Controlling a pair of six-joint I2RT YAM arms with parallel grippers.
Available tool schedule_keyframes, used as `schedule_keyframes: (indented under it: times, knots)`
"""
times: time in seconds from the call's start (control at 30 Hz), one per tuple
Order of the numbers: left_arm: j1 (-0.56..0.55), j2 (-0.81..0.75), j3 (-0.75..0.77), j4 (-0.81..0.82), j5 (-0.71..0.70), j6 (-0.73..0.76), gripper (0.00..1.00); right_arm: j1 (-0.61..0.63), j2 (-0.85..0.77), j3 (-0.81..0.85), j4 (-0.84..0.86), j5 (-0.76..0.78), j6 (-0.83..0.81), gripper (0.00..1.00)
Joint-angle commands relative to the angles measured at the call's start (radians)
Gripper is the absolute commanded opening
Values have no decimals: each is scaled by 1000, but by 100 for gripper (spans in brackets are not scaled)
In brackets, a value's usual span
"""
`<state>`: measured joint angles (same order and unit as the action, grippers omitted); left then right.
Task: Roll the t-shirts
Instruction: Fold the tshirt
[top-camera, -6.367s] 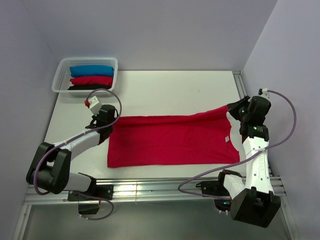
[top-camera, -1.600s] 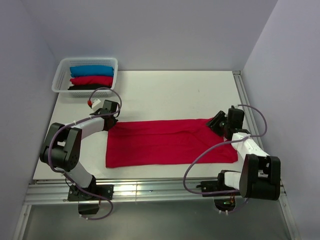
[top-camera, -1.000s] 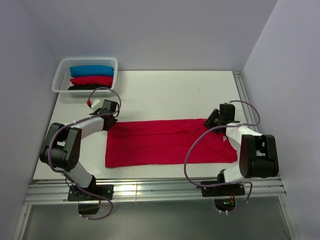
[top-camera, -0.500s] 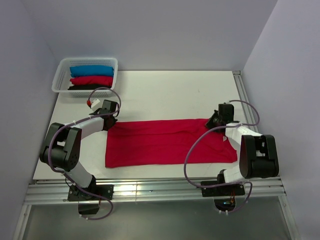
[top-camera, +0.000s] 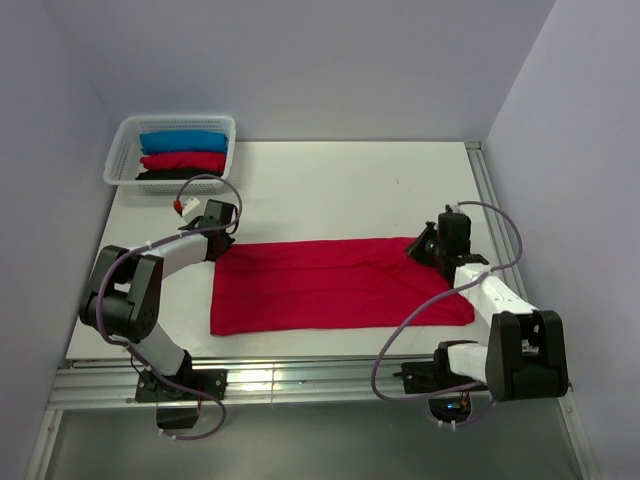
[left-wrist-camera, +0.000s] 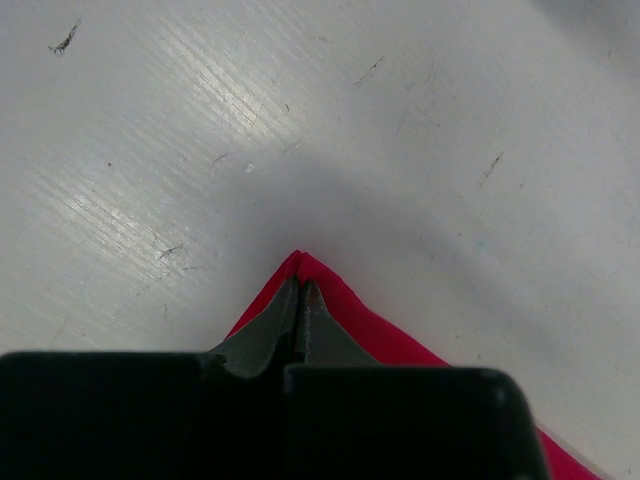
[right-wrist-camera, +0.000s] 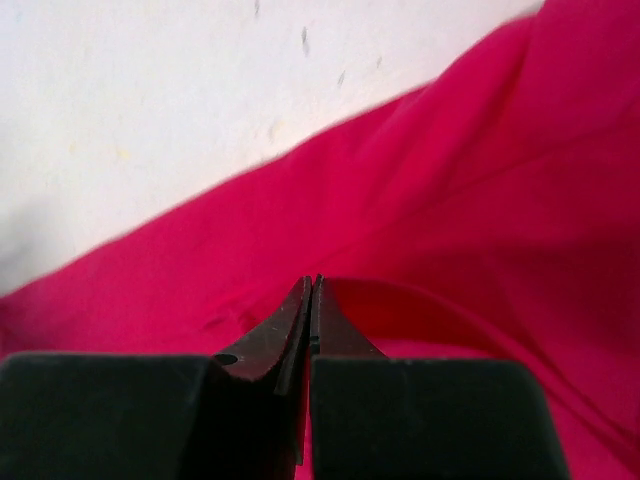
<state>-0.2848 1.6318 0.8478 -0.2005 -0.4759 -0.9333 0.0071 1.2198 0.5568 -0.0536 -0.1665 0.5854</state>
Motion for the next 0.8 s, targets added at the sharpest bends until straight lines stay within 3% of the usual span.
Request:
schedule_keyframes:
  times: [0.0,0.6,0.77]
  knots:
    - [7,-16,19,13,-18,-6,0,33,-55,-37,-12,-31,2,0]
    - [7,-29,22,6,-18,-6,0,100,-380,-193,-150,-47,47,0]
    - [7,-27,25,-4,-23,-7,0,111,-436,-248,-149,-120,85,1]
